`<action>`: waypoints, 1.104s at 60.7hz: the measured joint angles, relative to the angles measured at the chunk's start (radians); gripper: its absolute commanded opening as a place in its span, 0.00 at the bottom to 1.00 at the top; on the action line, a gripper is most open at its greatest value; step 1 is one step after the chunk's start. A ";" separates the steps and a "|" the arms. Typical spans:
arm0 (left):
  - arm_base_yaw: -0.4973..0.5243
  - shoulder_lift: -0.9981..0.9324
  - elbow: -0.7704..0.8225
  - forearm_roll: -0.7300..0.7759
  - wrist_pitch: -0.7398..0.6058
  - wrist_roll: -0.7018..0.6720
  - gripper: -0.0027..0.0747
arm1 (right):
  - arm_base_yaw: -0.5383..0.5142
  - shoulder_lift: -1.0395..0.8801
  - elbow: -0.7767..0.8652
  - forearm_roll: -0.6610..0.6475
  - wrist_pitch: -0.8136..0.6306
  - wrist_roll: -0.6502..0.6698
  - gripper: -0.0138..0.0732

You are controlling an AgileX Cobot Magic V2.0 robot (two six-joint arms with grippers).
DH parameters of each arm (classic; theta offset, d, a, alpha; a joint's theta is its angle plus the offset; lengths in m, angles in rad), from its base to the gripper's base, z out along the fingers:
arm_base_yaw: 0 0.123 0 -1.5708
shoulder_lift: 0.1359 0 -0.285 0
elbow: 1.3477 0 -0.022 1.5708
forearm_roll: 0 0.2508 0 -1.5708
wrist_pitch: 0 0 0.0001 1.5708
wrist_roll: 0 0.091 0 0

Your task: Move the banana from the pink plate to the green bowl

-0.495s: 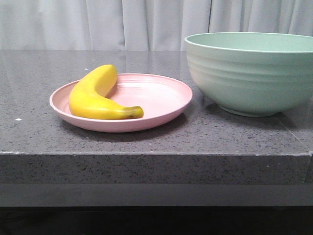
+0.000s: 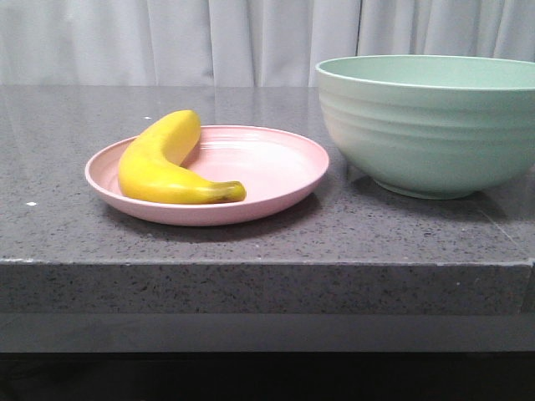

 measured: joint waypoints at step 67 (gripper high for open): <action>0.000 0.000 -0.052 0.000 -0.087 0.000 0.01 | 0.000 0.000 0.000 0.002 -0.048 0.000 0.09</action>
